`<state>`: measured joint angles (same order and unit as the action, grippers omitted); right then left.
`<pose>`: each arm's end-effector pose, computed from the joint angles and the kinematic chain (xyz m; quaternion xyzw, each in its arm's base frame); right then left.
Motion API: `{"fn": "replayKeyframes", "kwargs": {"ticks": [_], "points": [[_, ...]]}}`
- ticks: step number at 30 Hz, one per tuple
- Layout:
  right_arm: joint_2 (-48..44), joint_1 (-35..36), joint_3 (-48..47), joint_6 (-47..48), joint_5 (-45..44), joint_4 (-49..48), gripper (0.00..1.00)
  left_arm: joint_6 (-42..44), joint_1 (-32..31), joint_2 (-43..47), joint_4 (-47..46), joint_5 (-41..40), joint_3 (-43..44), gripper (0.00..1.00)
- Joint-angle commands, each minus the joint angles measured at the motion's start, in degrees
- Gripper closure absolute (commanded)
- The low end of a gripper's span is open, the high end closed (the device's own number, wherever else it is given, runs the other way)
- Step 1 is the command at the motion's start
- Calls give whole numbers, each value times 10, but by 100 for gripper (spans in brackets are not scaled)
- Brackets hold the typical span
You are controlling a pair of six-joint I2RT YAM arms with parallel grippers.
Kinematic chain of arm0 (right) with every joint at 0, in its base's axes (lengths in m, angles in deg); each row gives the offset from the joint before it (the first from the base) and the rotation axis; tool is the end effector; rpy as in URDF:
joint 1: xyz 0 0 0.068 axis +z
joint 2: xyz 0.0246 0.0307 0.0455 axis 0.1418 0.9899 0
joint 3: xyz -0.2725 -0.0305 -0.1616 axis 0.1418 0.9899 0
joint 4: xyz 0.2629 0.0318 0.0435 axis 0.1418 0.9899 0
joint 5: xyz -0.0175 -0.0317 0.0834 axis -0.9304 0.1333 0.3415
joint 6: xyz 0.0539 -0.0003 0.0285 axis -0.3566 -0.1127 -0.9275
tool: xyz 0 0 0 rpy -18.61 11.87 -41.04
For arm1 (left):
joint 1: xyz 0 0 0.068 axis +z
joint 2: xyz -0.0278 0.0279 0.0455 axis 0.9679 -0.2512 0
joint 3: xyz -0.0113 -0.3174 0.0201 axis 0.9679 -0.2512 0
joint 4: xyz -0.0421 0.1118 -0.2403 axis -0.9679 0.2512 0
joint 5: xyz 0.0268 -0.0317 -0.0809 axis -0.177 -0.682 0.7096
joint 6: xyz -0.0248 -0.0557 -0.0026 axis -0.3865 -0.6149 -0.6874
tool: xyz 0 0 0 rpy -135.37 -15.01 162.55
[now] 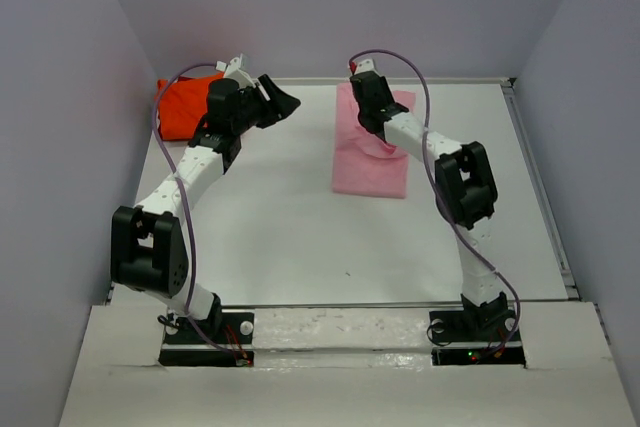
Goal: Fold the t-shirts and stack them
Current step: Smooth out the 2/3-rectangle-folded T-shirt at the center of the board.
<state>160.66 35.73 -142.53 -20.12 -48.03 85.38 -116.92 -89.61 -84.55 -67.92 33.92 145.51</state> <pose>0.5140 0.2362 0.2553 -0.1371 0.8345 -0.2305 0.4813 0.3682 -0.1099 0.3800 -0.0149 0.7424 -0.3999 0.5374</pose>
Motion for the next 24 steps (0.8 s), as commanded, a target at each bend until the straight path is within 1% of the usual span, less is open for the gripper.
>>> {"fn": "replayKeyframes", "kwargs": {"ticks": [1,4,7,9,10,15,19,24], "points": [[-111,4,41,-30,9,-1,52,-3,1,5,-24,21,-4,34],[-152,10,98,-79,41,9,51,-2,0,7,-24,21,-5,34],[-195,29,193,-112,64,8,52,-1,0,4,-23,22,-4,34],[-222,49,225,-123,71,8,52,0,0,2,-23,27,-3,34],[-232,57,241,-149,78,8,52,1,1,1,-23,27,-3,34],[-285,91,337,-203,120,5,52,4,0,-2,-20,26,-1,34],[-307,98,383,-234,143,1,52,4,1,-4,-18,25,-1,34],[-291,98,403,-247,146,-11,52,4,0,-3,-18,26,-1,34]]}}
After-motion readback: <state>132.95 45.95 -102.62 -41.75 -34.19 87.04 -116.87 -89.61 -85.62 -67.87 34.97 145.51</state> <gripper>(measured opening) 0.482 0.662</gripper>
